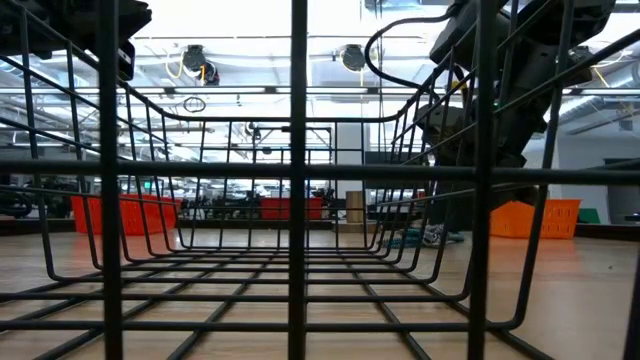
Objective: Pick and place items into bin
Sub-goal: Put the black and white charger cable into the red bin
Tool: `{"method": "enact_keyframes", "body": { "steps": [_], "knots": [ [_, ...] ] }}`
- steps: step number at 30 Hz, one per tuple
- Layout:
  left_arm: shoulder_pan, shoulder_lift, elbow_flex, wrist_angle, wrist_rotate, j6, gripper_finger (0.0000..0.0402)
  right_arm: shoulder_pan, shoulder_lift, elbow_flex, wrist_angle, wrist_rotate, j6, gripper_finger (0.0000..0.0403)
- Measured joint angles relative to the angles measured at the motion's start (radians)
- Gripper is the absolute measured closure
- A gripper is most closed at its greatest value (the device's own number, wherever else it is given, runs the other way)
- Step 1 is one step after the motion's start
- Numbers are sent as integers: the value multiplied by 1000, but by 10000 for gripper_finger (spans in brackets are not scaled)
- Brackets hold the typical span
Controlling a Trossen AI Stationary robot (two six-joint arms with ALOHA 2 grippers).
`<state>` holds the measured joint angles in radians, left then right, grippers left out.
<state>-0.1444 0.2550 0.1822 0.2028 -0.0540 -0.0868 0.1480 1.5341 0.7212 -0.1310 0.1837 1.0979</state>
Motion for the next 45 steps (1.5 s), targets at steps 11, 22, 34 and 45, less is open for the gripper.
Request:
{"method": "enact_keyframes", "body": {
  "steps": [11,22,34,45],
  "knots": [
    [0,0,0,-2,0,0,360,-9,0,0,122,3,-119,395],
    [0,0,0,-8,0,0,360,-46,0,0,261,3,-224,401],
    [0,0,0,-21,0,-31,360,-121,0,0,516,-2,-383,402],
    [0,0,0,-23,-104,-219,359,-130,-1,1,760,2,-579,403]
  ]
}}
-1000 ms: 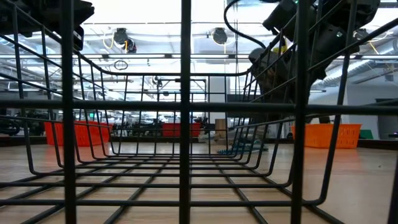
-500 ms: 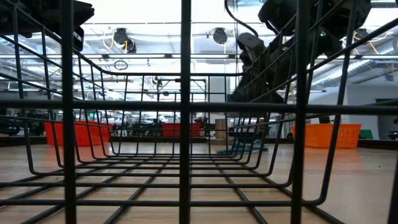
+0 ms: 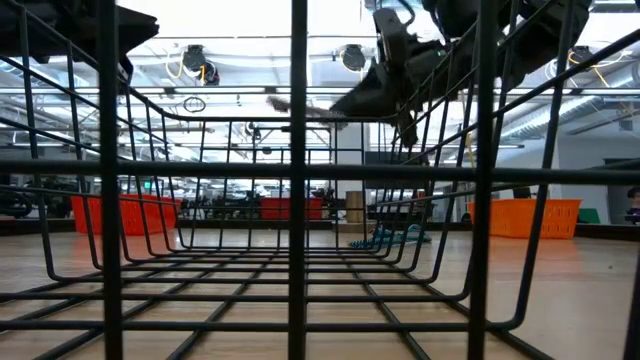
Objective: Pick and place items into bin
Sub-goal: Put the black and white charger cable into the red bin
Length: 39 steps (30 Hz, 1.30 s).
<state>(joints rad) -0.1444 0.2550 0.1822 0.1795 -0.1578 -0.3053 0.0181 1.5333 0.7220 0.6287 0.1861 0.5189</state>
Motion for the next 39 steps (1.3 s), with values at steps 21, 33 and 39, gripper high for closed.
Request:
{"method": "enact_keyframes", "body": {
  "steps": [21,33,39],
  "knots": [
    [3,421,1,444,-196,-188,194,63,0,8,133,23,-202,403],
    [101,785,75,713,-152,-325,194,63,0,8,131,23,-201,403],
    [111,896,191,708,-95,-318,203,63,0,8,130,42,-186,403]
  ]
}}
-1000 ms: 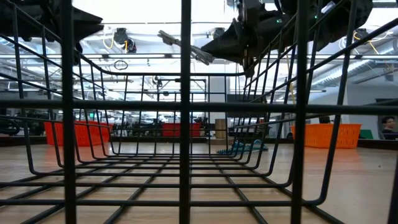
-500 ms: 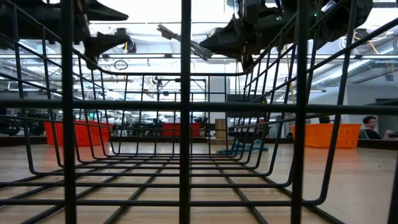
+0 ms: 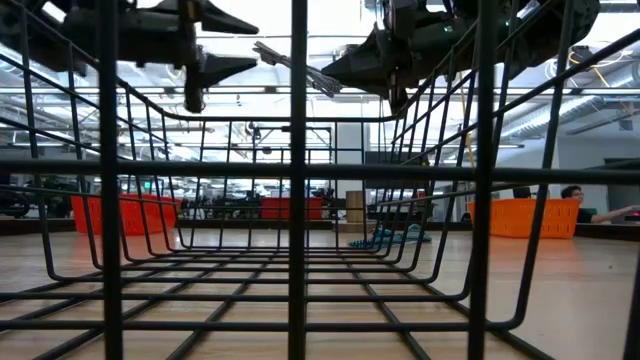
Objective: Pick and place items into bin
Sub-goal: Put the black and white charger cable into the red bin
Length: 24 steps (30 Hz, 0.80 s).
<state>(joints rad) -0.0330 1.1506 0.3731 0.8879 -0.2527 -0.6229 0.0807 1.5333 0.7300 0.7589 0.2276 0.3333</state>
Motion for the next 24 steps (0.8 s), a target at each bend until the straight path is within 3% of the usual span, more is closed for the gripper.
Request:
{"method": "enact_keyframes", "body": {
  "steps": [12,24],
  "knots": [
    [2,122,98,-6,43,72,233,1,0,0,-6,4,-5,403],
    [52,135,98,-2,36,106,321,2,0,0,-5,-45,0,403]
  ]
}}
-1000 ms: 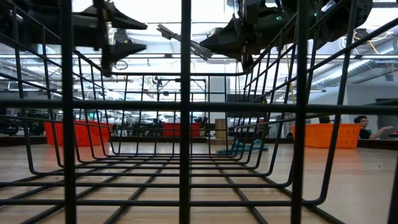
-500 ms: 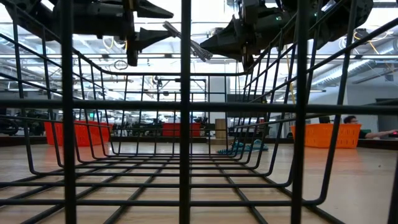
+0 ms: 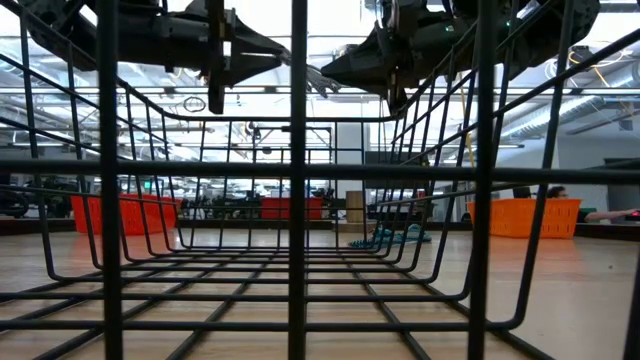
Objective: Pick and place items into bin
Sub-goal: Put the black and white charger cable into the red bin
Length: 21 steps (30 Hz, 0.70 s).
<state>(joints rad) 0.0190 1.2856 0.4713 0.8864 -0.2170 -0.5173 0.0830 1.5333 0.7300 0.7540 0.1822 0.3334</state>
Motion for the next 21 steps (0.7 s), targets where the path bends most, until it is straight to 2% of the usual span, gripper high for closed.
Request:
{"method": "enact_keyframes", "body": {
  "steps": [8,15,21],
  "knots": [
    [23,-2,0,2,86,17,392,0,0,0,-3,-3,-1,403],
    [27,-5,0,-3,94,24,389,0,0,0,-2,-2,-6,401],
    [27,-11,0,-16,98,68,388,11,0,0,20,-2,-25,362]
  ]
}}
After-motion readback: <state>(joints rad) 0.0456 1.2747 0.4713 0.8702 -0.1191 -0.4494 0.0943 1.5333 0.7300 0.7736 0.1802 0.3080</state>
